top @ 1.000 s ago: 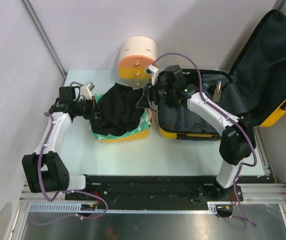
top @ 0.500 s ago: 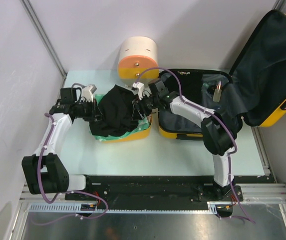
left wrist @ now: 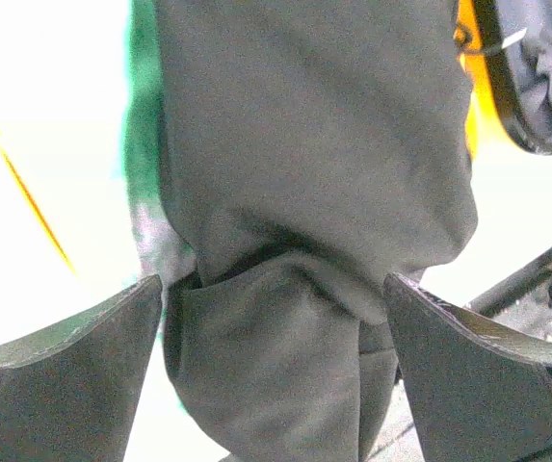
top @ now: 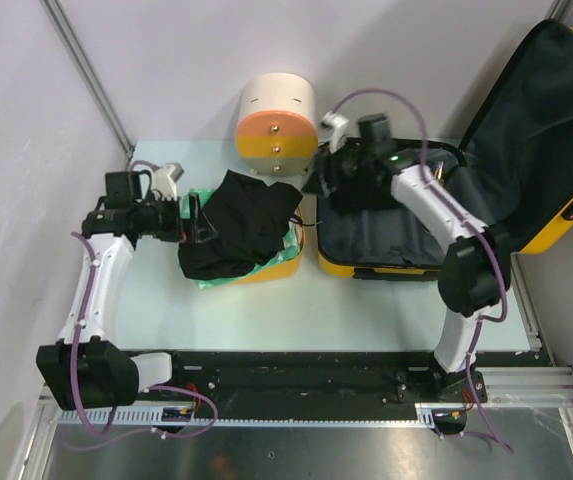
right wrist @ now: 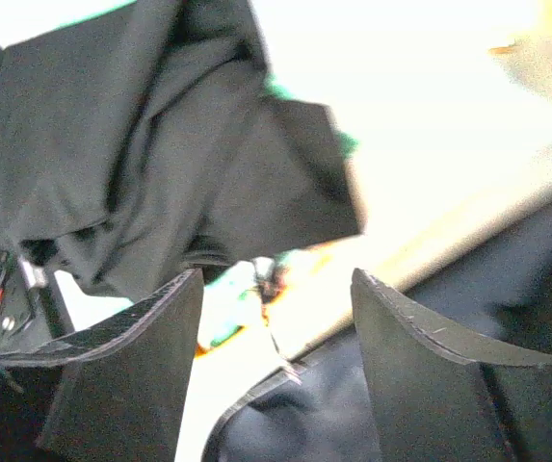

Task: Open, take out, and arrange the luggage

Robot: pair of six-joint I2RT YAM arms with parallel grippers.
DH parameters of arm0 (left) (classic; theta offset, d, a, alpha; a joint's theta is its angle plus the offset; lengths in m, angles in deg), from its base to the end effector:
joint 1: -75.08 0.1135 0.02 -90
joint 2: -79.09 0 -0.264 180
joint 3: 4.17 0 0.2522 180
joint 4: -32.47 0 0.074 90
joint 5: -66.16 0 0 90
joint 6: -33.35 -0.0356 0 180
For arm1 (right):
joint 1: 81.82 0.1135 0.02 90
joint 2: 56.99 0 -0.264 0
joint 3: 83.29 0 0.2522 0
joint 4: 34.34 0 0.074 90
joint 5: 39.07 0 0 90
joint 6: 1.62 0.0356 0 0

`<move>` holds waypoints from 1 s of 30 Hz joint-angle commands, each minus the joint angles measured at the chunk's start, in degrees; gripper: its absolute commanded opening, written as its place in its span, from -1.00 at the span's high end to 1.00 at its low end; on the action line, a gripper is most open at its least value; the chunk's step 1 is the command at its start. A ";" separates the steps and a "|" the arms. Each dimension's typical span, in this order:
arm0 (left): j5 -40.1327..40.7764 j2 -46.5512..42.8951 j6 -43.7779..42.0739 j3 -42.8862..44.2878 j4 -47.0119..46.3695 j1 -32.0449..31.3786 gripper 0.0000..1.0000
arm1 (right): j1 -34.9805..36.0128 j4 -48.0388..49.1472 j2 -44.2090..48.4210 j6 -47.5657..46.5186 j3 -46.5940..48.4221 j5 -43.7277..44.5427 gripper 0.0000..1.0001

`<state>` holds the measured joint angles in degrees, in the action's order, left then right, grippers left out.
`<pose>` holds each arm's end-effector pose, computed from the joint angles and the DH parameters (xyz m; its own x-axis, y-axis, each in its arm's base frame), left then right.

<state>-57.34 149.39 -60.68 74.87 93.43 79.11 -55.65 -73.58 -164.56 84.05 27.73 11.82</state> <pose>0.2446 -0.0025 0.3184 -0.7669 0.0047 -0.6418 0.3334 0.8574 -0.3921 0.3795 0.2115 0.3209 -0.4629 -0.2927 -0.8367 -0.8388 0.4499 0.3066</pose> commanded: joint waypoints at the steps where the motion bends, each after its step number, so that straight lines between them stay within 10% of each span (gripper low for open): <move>1: 0.44 -4.56 0.16 8.63 0.79 2.82 -0.99 | -10.94 -0.89 4.82 1.36 2.42 1.31 -0.40; 12: 5.72 -0.61 5.33 22.00 0.09 3.26 -1.00 | -14.05 1.04 -2.64 -16.21 -2.59 21.43 -0.48; 30: 3.17 0.80 5.79 21.30 -0.35 3.26 -1.00 | -7.98 5.09 -16.69 -45.84 -2.77 24.43 -0.84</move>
<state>-52.95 150.33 -55.09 95.35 93.76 82.02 -63.43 -69.84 -178.09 44.79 22.74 34.09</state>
